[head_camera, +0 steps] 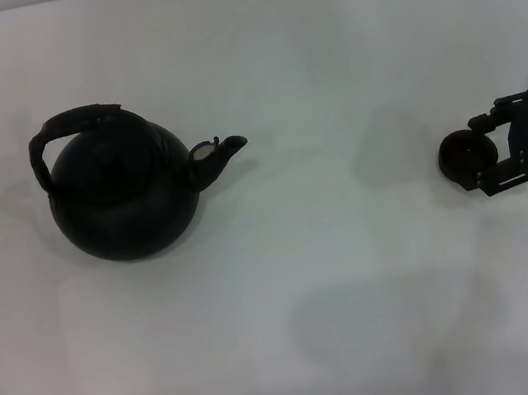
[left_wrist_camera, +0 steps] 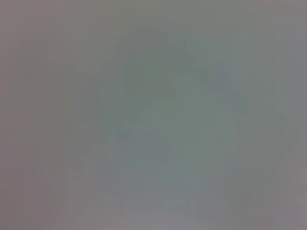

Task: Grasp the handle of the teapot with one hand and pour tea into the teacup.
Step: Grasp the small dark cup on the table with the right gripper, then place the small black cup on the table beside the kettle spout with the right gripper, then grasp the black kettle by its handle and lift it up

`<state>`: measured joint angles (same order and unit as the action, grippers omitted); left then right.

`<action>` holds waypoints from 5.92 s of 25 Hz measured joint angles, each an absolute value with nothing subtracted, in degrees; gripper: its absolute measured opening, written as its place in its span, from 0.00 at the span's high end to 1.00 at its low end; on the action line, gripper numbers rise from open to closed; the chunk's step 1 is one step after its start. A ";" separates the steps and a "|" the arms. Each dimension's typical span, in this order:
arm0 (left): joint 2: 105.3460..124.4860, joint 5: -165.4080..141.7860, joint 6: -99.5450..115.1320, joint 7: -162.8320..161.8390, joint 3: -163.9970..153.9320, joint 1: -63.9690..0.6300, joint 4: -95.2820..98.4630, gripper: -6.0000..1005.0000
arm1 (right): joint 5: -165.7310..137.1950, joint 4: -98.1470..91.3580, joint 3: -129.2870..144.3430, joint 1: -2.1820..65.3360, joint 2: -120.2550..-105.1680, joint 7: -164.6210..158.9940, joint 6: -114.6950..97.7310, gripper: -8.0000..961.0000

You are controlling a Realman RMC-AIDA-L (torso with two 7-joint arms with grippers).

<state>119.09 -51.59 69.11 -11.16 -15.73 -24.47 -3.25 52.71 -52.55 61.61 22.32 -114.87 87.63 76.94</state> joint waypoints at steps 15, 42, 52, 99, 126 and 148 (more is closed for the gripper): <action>119.16 -51.59 68.72 -11.16 -15.73 -24.61 -3.25 0.17 | 53.08 -50.41 61.48 22.52 -114.97 89.74 75.97 0.11; 119.09 -51.59 68.20 -11.16 -15.73 -24.34 -3.25 0.17 | 53.85 -50.18 62.49 24.92 -114.97 89.88 77.03 0.24; 119.17 -51.59 68.25 -11.16 -15.73 -24.44 -3.25 0.17 | 55.32 -52.69 64.87 30.83 -115.19 88.75 81.61 0.24; 119.28 -51.91 68.64 -11.16 -15.73 -25.38 -3.37 0.17 | 64.51 -35.51 82.30 39.65 -115.95 92.92 62.39 0.24; 119.21 -51.81 68.75 -11.16 -15.73 -25.24 -3.25 0.17 | 65.74 -35.10 80.35 39.42 -114.93 90.86 64.90 0.11; 118.99 -74.52 83.77 -17.28 -16.25 -17.16 -2.83 0.18 | 65.89 -46.79 52.32 25.65 -114.96 101.20 62.79 0.11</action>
